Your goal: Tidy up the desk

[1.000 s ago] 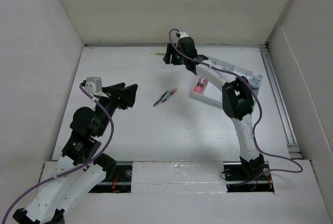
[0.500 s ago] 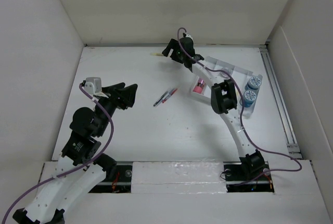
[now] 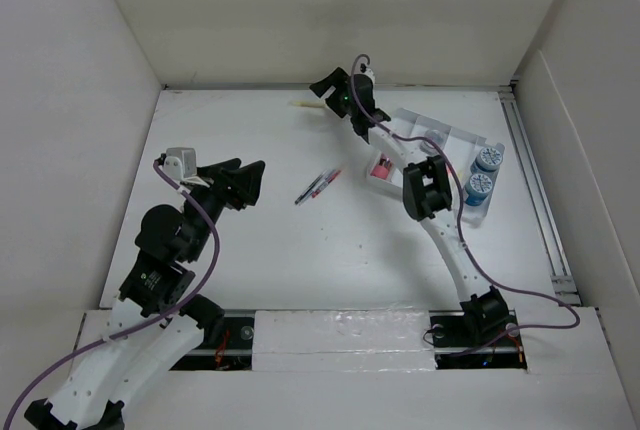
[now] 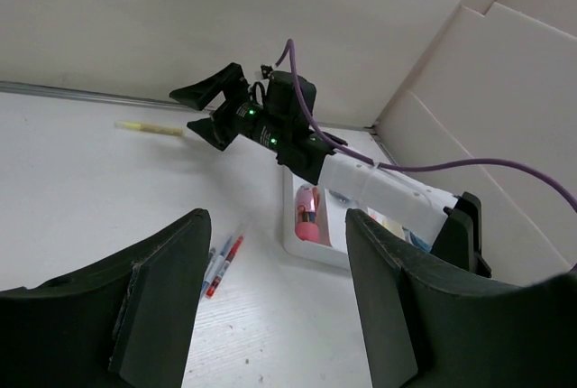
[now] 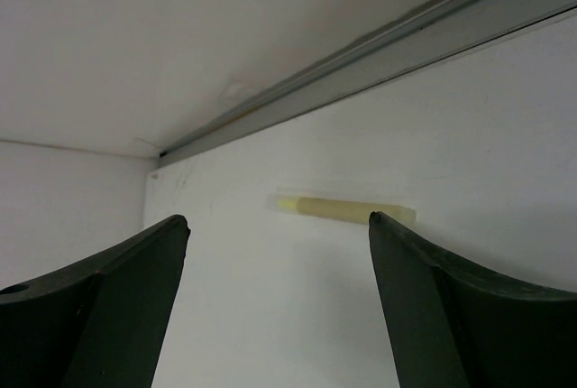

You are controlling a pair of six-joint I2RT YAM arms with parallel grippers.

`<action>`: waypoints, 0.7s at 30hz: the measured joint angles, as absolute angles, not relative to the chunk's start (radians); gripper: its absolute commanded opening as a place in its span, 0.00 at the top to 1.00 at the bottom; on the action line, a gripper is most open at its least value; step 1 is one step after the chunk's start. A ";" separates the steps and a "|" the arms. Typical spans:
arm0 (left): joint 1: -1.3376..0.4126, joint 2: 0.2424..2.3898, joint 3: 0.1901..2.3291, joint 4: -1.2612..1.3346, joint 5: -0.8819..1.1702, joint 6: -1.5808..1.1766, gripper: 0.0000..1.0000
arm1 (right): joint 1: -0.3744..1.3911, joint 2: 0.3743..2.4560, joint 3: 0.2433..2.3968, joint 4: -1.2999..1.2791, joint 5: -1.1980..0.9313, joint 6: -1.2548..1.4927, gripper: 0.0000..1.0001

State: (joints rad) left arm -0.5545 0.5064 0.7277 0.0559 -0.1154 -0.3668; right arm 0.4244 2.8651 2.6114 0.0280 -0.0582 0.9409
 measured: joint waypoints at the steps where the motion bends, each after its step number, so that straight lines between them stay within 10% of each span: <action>1: -0.554 0.508 0.728 0.056 -0.115 -0.367 0.42 | 0.424 2.875 2.619 0.044 -0.054 0.960 0.14; 21: -0.554 0.507 0.726 0.056 -0.115 -0.364 0.43 | 0.419 2.974 2.677 0.274 0.056 1.201 0.16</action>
